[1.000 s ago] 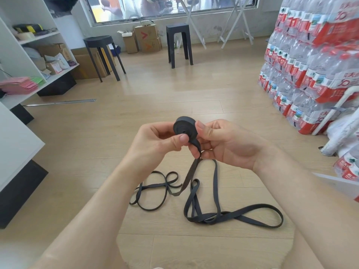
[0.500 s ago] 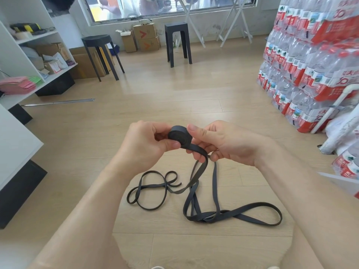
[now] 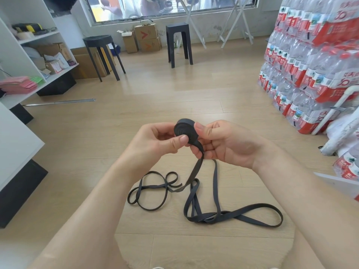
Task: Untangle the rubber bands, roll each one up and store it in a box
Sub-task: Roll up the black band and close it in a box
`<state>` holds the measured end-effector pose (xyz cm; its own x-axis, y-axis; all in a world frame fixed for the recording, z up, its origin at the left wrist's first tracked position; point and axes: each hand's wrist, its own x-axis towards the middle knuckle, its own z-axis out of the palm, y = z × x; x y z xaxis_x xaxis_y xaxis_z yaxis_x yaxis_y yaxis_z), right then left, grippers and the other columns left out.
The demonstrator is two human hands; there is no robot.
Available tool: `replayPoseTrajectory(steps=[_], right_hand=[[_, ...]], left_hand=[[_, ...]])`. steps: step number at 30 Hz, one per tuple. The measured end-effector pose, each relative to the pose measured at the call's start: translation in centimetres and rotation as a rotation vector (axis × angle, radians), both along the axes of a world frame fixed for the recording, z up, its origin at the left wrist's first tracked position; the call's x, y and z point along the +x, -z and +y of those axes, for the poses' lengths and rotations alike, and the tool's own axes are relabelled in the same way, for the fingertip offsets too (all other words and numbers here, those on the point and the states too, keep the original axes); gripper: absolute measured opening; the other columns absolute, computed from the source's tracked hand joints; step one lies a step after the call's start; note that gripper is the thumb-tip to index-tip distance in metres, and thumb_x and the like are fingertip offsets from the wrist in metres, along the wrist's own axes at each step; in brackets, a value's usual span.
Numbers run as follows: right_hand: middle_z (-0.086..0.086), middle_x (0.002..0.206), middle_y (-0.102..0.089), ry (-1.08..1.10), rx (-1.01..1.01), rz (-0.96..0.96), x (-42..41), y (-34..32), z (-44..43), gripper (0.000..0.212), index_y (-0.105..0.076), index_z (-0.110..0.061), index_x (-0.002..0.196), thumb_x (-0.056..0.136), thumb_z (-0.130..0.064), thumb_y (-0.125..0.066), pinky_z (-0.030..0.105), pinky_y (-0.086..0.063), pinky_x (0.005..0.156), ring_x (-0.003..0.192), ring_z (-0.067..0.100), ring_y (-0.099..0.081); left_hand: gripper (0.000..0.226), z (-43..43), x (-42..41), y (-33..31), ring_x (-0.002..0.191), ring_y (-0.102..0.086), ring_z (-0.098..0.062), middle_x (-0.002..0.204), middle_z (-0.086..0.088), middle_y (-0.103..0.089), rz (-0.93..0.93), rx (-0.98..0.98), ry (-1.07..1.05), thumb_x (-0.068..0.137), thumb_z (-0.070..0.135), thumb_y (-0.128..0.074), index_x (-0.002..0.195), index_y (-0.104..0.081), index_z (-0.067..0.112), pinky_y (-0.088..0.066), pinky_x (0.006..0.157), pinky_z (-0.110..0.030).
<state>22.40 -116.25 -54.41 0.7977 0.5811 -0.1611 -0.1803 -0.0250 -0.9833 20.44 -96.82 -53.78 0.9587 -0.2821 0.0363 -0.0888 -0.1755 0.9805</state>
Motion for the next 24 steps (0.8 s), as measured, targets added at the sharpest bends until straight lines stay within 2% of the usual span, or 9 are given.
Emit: replayPoseTrajectory(steps=[2,4,6,9,12,15,17,24], right_hand=[[0.011,0.08,-0.063,-0.022,0.053,0.024,0.0,0.0,-0.1,0.044,-0.071,-0.004,0.096,0.084,-0.044,-0.059,0.021,-0.043,0.06,0.071,0.017,-0.058],[0.012,0.085,-0.063,-0.049,0.054,0.035,-0.1,-0.1,-0.1,0.047,-0.069,-0.004,0.101,0.086,-0.046,-0.055,0.023,-0.042,0.062,0.075,0.017,-0.058],[0.009,0.09,-0.066,-0.069,-0.046,0.012,-0.2,-0.3,-0.1,0.053,-0.069,-0.008,0.103,0.088,-0.056,-0.05,0.024,-0.041,0.064,0.081,0.016,-0.061],[0.004,0.084,-0.07,-0.048,-0.217,-0.06,-0.3,-0.5,-0.2,0.066,-0.07,-0.009,0.101,0.084,-0.067,-0.041,0.025,-0.039,0.062,0.079,0.014,-0.064],[0.004,0.074,-0.067,-0.026,-0.182,-0.076,-0.5,-0.5,-0.1,0.056,-0.07,-0.009,0.092,0.083,-0.059,-0.046,0.023,-0.038,0.058,0.071,0.015,-0.061],[0.003,0.07,-0.065,-0.021,-0.169,-0.062,-0.6,-0.6,0.0,0.06,-0.07,-0.007,0.089,0.08,-0.062,-0.046,0.019,-0.039,0.055,0.064,0.013,-0.057],[0.003,0.068,-0.064,-0.013,-0.179,-0.07,-0.6,-0.6,0.2,0.062,-0.071,-0.007,0.086,0.078,-0.064,-0.047,0.019,-0.039,0.054,0.06,0.012,-0.056],[0.003,0.066,-0.063,0.016,-0.209,-0.144,-0.7,0.3,0.7,0.054,-0.071,-0.01,0.08,0.073,-0.062,-0.058,0.022,-0.035,0.056,0.059,0.011,-0.055]], left_hand=[[0.029,-0.4,0.0,0.3,0.081,-0.059,-0.019,0.085,-0.011,-0.068,0.089,-0.176,0.044,0.068,0.029,-0.08,0.094,-0.076,0.017,-0.047,0.068,-0.024],[0.028,-0.7,0.1,0.5,0.075,-0.058,-0.018,0.079,-0.009,-0.067,0.054,-0.218,0.022,0.065,0.029,-0.084,0.09,-0.077,0.017,-0.047,0.066,-0.024],[0.022,-0.5,0.1,0.3,0.071,-0.058,-0.016,0.075,-0.006,-0.069,-0.058,-0.154,-0.029,0.068,0.032,-0.08,0.086,-0.077,0.02,-0.048,0.066,-0.023],[0.016,0.1,0.2,-0.4,0.069,-0.058,-0.014,0.073,0.0,-0.071,-0.139,-0.066,-0.076,0.066,0.023,-0.074,0.083,-0.077,0.023,-0.048,0.063,-0.022],[0.018,0.5,-0.1,-1.1,0.064,-0.058,-0.008,0.068,0.005,-0.07,-0.163,0.011,-0.061,0.067,0.017,-0.072,0.085,-0.074,0.016,-0.049,0.064,-0.019],[0.017,0.6,-0.1,-1.2,0.072,-0.065,-0.009,0.073,0.004,-0.073,-0.174,0.08,-0.089,0.071,0.006,-0.074,0.084,-0.074,0.017,-0.054,0.073,-0.024],[0.024,0.6,-0.1,-1.2,0.077,-0.068,-0.009,0.076,0.006,-0.074,-0.196,0.147,-0.09,0.074,-0.001,-0.073,0.082,-0.073,0.022,-0.055,0.078,-0.024],[0.031,0.4,-0.1,-1.3,0.076,-0.068,-0.005,0.076,0.007,-0.073,-0.235,0.313,-0.013,0.077,-0.004,-0.071,0.079,-0.072,0.027,-0.053,0.075,-0.017]])
